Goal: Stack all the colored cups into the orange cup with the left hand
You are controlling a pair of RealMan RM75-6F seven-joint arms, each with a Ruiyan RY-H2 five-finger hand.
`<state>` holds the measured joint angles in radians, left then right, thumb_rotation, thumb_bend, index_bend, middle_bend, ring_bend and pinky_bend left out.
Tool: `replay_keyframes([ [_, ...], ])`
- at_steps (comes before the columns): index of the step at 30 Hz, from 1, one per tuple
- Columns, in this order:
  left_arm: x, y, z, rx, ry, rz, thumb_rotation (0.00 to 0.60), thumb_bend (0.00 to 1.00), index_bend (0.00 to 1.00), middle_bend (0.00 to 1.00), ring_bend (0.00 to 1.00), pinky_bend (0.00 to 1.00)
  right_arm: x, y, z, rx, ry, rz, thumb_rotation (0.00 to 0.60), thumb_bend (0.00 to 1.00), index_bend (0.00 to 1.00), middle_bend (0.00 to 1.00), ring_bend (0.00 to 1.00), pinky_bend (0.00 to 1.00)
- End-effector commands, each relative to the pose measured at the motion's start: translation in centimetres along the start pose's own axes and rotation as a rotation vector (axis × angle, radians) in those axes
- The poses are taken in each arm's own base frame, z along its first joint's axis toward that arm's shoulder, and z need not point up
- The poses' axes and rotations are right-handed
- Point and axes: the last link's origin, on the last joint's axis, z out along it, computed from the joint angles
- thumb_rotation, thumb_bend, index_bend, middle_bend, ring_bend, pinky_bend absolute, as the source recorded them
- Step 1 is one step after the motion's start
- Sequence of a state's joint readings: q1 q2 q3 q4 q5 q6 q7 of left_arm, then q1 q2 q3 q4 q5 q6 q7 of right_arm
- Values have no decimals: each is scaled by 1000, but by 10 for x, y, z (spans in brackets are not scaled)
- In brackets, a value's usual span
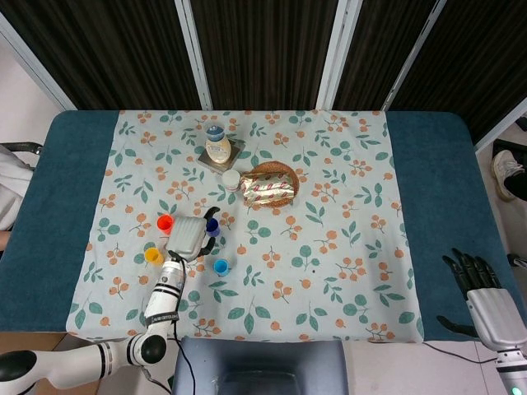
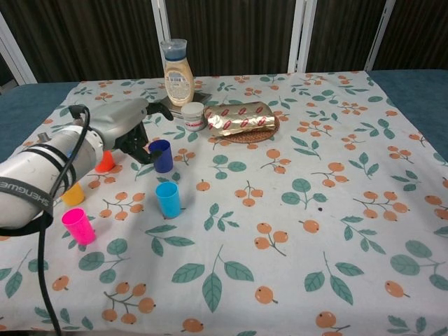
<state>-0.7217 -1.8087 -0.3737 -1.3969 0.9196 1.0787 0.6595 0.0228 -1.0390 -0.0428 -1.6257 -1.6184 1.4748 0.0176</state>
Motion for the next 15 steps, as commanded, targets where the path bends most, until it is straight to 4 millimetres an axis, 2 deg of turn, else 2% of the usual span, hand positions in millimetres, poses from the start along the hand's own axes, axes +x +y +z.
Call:
replay_keyframes([
  [1,-5,2,4,9,-4,12,600,378,230,1000,1000,1000,1,0,0,0,2,2,600,185,0,0,0,0],
  [15,-23,-3,16,50,-23,53,600,369,280,1000,1000,1000,2,1,-1,3,4,9,600,185,0,0,0,0],
])
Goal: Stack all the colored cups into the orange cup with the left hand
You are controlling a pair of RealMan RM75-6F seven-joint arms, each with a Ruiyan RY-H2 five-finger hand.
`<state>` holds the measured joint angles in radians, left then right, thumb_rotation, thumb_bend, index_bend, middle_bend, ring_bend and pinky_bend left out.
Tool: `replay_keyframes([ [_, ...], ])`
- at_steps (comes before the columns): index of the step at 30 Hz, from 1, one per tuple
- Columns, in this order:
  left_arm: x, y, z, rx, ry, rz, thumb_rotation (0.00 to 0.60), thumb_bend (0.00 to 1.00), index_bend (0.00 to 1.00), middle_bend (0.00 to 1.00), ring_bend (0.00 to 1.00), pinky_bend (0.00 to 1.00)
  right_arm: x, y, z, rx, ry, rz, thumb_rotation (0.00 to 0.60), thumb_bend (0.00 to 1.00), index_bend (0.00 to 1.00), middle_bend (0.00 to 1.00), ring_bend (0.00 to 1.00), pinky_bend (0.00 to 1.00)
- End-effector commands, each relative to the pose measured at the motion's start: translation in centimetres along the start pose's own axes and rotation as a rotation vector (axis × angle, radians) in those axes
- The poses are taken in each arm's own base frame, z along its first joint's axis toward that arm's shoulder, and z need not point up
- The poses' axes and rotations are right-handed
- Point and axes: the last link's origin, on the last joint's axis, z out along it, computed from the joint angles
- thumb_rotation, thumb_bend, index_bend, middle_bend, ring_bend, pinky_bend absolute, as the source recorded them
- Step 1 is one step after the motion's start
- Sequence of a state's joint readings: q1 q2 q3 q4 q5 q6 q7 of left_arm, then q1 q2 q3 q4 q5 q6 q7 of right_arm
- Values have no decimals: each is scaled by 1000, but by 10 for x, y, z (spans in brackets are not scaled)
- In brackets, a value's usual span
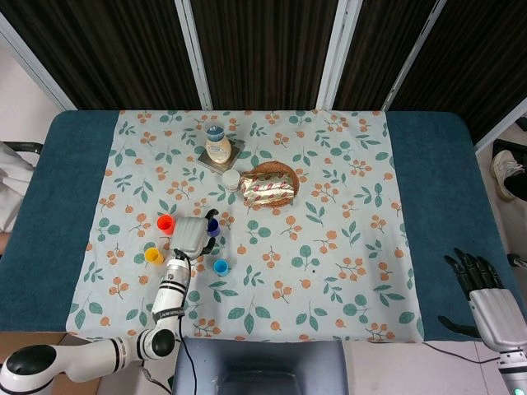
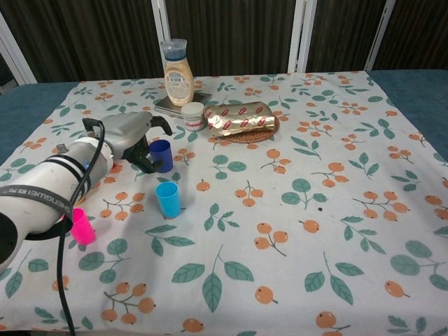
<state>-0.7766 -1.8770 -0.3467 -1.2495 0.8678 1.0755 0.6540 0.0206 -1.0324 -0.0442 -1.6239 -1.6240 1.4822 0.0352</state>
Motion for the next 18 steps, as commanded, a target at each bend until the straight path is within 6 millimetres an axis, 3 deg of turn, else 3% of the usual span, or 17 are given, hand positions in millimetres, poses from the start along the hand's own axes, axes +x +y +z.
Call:
replay_keyframes([
  [1,-3,0,3,7,0,5,600,368,287,1000,1000,1000,0,0,0,0,1,1,600,185,0,0,0,0],
  [12,-5,-2,9,20,13,-2,600,368,460,1000,1000,1000,2,1,0,-2,5,5,600,185,0,0,0,0],
  [18,7,-4,9,21,48,-43,600,372,513,1000,1000,1000,2,1,0,-3,6,6,600,186,0,0,0,0],
])
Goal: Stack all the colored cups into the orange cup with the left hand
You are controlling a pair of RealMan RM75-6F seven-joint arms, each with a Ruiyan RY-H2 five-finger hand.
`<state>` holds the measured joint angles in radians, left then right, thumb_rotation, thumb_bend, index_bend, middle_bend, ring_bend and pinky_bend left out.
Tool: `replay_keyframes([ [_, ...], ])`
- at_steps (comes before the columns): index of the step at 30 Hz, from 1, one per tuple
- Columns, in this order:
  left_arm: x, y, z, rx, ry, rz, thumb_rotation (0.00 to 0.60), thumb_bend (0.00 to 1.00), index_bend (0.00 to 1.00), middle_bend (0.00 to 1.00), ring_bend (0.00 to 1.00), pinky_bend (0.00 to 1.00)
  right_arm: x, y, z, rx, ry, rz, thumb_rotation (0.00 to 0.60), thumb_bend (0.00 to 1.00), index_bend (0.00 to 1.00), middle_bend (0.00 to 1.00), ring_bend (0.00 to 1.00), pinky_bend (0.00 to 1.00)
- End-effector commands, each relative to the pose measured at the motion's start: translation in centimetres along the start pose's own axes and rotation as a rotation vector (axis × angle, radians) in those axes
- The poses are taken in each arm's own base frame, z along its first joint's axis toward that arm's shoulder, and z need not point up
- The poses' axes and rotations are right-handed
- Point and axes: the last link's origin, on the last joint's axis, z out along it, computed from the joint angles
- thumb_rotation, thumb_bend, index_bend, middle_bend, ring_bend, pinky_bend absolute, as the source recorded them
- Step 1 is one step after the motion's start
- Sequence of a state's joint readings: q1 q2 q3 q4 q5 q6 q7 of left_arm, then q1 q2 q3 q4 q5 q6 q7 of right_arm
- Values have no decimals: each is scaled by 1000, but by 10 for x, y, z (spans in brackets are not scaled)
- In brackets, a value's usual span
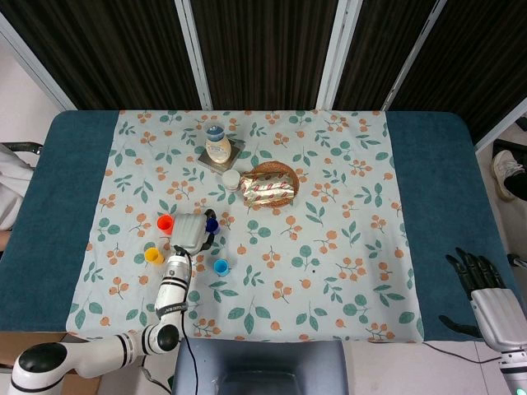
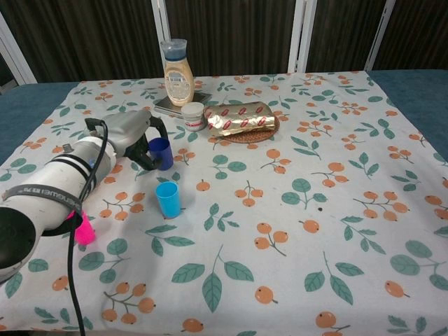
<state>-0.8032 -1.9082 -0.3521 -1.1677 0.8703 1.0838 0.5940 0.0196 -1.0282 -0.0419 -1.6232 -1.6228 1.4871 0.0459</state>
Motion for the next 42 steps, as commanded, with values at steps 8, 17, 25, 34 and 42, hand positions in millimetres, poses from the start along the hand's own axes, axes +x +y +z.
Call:
replay_keyframes([
  [8,62,-36,-15,21,96,-35,600,375,522,1000,1000,1000,0,0,0,1,-5,-6,600,185,0,0,0,0],
  [17,65,-96,-27,138,53,-12,600,375,527,1000,1000,1000,0,-1,-2,3,1,-2,600,185,0,0,0,0],
  [25,52,-110,-27,149,17,-13,600,374,526,1000,1000,1000,-2,-2,-1,3,-4,-5,600,186,0,0,0,0],
  [34,47,-101,-25,126,19,-9,600,381,525,1000,1000,1000,-2,-2,0,-1,-3,-6,600,185,0,0,0,0],
  [42,40,-103,-25,143,-27,28,600,383,192,1000,1000,1000,-1,-1,-1,1,0,-2,600,185,0,0,0,0],
])
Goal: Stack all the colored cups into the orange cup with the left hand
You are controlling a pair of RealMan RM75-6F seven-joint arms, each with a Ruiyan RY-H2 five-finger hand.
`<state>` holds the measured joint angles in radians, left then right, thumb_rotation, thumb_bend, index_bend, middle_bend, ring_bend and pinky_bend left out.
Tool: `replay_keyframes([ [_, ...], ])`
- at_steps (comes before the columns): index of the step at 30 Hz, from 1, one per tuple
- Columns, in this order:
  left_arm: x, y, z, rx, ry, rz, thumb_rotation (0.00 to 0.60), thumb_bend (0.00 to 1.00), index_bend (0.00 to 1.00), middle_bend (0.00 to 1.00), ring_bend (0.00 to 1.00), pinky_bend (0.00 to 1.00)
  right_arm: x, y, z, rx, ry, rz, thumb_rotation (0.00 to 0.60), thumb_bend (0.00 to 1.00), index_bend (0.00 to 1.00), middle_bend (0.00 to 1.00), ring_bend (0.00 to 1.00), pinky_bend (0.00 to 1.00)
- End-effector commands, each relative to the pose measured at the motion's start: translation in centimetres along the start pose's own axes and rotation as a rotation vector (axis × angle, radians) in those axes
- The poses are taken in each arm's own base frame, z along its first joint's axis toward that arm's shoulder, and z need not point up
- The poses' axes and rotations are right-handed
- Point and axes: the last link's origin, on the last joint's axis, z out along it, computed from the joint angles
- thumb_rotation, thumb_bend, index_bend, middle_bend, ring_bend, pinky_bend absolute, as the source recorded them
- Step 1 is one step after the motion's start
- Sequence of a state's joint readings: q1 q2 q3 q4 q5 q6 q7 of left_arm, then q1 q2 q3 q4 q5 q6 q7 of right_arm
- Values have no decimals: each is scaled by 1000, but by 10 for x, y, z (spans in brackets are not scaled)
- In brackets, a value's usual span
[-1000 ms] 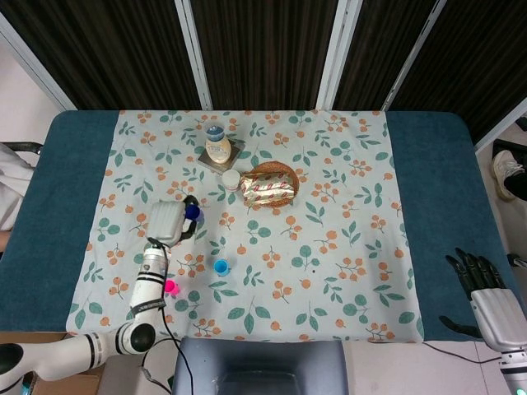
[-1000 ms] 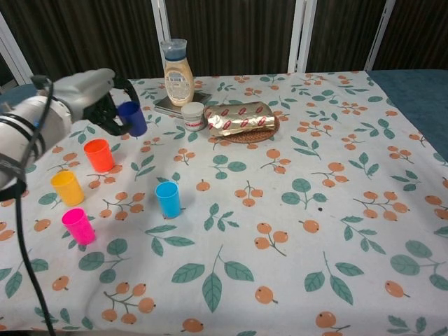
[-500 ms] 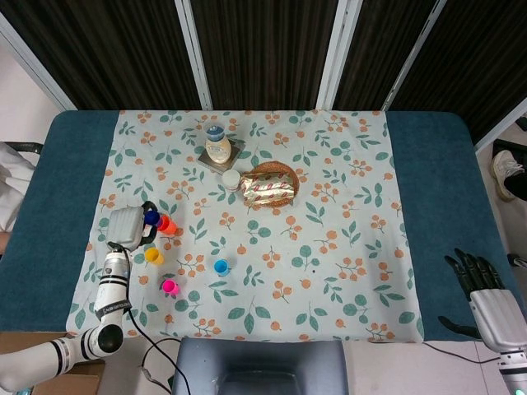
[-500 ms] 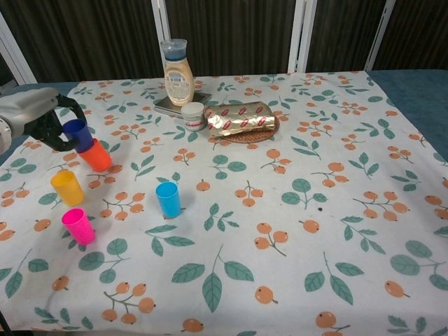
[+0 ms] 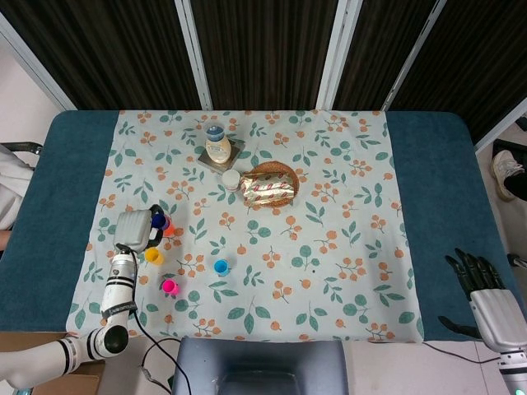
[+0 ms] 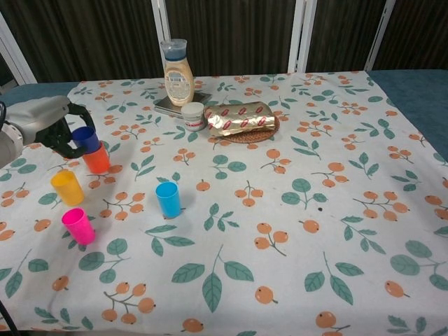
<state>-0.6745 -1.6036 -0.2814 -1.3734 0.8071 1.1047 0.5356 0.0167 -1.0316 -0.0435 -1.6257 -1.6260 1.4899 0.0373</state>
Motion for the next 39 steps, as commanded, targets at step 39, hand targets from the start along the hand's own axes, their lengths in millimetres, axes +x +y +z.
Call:
replay_keyframes([
  [39,-30,-39,-74,-90,-114,-35,600,374,303,1000,1000,1000,-2,-3,-4,18,-9,0,600,185,0,0,0,0],
])
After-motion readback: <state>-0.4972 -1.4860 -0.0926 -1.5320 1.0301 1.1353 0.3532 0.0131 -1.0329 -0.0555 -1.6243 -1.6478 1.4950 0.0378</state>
